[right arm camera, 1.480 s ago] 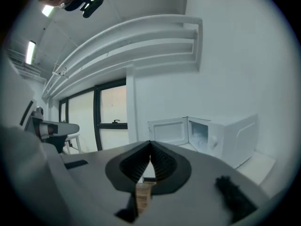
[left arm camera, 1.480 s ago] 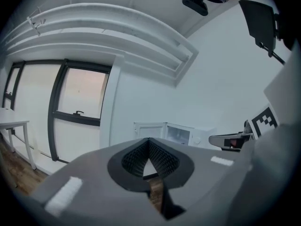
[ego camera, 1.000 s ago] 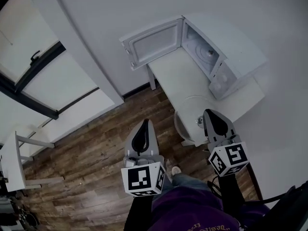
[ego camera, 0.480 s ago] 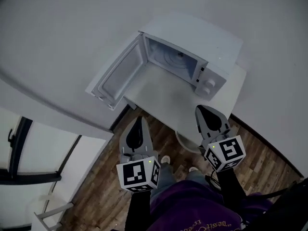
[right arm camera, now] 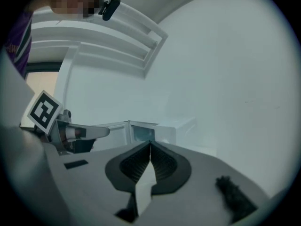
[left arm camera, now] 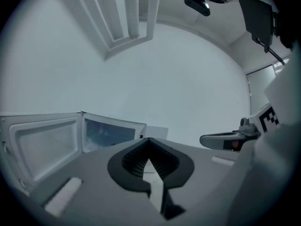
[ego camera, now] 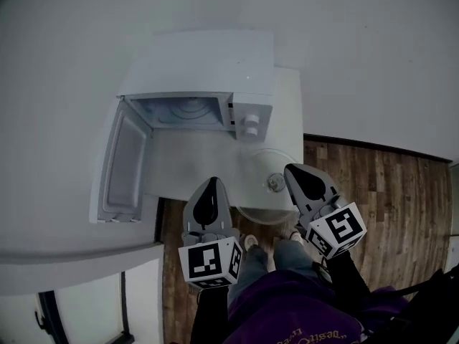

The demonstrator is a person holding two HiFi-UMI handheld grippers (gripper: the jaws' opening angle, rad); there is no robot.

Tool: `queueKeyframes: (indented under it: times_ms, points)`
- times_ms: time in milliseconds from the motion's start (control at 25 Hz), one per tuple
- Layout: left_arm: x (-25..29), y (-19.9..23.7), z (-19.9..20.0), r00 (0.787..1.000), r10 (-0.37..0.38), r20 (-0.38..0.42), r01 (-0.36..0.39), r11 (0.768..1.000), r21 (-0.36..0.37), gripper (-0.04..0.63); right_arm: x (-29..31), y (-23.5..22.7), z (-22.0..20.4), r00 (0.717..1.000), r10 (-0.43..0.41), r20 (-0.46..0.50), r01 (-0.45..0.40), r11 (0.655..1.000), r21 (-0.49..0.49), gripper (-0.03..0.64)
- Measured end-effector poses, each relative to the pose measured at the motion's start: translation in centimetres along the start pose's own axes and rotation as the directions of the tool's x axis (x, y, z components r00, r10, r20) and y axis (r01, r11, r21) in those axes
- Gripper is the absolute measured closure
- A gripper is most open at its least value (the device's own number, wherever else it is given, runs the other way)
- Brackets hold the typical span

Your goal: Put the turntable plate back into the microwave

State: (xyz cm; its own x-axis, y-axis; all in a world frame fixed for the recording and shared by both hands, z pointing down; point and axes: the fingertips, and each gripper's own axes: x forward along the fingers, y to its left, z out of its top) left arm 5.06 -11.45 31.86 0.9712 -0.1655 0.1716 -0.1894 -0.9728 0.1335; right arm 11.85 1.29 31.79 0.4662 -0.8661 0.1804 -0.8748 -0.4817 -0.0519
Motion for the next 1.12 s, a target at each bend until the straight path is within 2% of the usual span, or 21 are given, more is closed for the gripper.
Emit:
queueKeyframes:
  times_ms: [80,200,400,560,640,720,800,880,960,1040,1120]
  points:
    - [1.4,-1.8,-0.4,0.997,-0.071,-0.012,0.071,0.997,0.001,0.591,-1.2,-1.2,-0.4,0.999,-0.05,-0.003,0.05,0.999,0.014,0.606]
    - [2.5,-4.0,-0.5,0.992,-0.128,-0.002,0.128,0.992,-0.007,0.591,-2.8,-2.3,-1.1,0.996,-0.086,-0.012,0.086,0.996,0.022,0.606]
    - [2.9,-7.3,-1.3,0.982,-0.187,-0.04,0.188,0.982,0.011,0.591,-4.6,-3.7,-3.5,0.997,-0.062,-0.046,0.066,0.993,0.1,0.606]
    - [2.8,-8.1,-2.6,0.981,-0.178,-0.075,0.18,0.983,0.029,0.591,-5.0,-4.3,-5.4,0.994,-0.057,-0.096,0.069,0.991,0.119,0.606]
    - [2.7,-7.8,-3.7,0.98,-0.168,-0.105,0.169,0.986,0.002,0.591,-5.0,-4.3,-6.0,0.993,-0.05,-0.111,0.065,0.989,0.13,0.606]
    - [2.7,-7.4,-4.9,0.976,-0.164,-0.144,0.157,0.986,-0.057,0.589,-5.1,-4.7,-6.7,0.99,-0.051,-0.129,0.071,0.985,0.156,0.606]
    - [3.0,-6.7,-6.9,0.967,-0.166,-0.195,0.136,0.978,-0.156,0.478,-5.2,-5.1,-8.0,0.986,-0.053,-0.16,0.085,0.977,0.198,0.606]
    - [3.0,-5.4,-9.5,0.956,-0.145,-0.255,0.078,0.964,-0.256,0.452,-5.4,-5.6,-10.0,0.977,-0.043,-0.207,0.098,0.96,0.261,0.606]
    - [2.6,-4.1,-12.6,0.94,-0.112,-0.322,-0.004,0.94,-0.341,0.446,-5.6,-6.0,-12.3,0.968,-0.016,-0.249,0.108,0.926,0.361,0.604]
    - [1.8,-3.0,-15.8,0.919,-0.101,-0.381,-0.084,0.894,-0.439,0.423,-5.7,-5.8,-14.7,0.959,0.024,-0.283,0.12,0.869,0.48,0.604]
    - [1.1,-2.4,-18.7,0.901,-0.112,-0.418,-0.148,0.829,-0.54,0.384,-6.1,-5.5,-16.9,0.943,0.066,-0.325,0.137,0.815,0.564,0.594]
